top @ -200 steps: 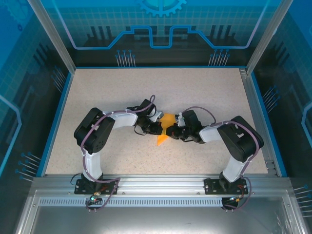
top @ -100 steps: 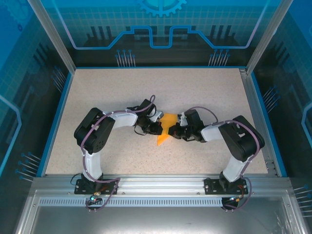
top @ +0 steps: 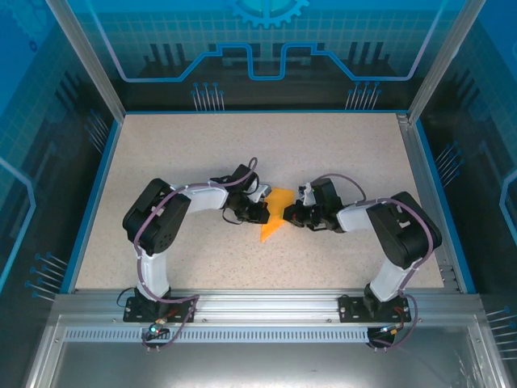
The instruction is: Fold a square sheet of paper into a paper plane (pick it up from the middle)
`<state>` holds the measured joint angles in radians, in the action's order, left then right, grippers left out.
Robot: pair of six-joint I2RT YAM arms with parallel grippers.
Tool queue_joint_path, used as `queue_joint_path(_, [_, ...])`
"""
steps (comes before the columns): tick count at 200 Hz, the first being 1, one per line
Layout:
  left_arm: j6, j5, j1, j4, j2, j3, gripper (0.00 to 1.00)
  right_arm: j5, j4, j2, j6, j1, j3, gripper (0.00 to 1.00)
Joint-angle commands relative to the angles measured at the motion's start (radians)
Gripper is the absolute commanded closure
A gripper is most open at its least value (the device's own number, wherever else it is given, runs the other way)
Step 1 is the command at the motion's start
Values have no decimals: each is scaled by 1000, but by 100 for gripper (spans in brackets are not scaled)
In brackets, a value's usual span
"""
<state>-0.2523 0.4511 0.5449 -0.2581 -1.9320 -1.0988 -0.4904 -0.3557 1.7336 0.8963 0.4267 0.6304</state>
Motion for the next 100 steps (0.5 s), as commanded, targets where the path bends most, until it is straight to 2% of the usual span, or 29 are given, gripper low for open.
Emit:
queue_joint_path(1, [28, -19, 1, -61, -45, -1, 94, 32, 20, 38, -14, -20, -11, 97])
queue_joint_path(39, [31, -19, 1, -64, -44, -1, 94, 20, 29, 63, -6, -36, -15, 96])
queue_joint_path(100, [34, -19, 1, -68, -43, 1, 94, -47, 113, -48, -49, -68, 42, 95])
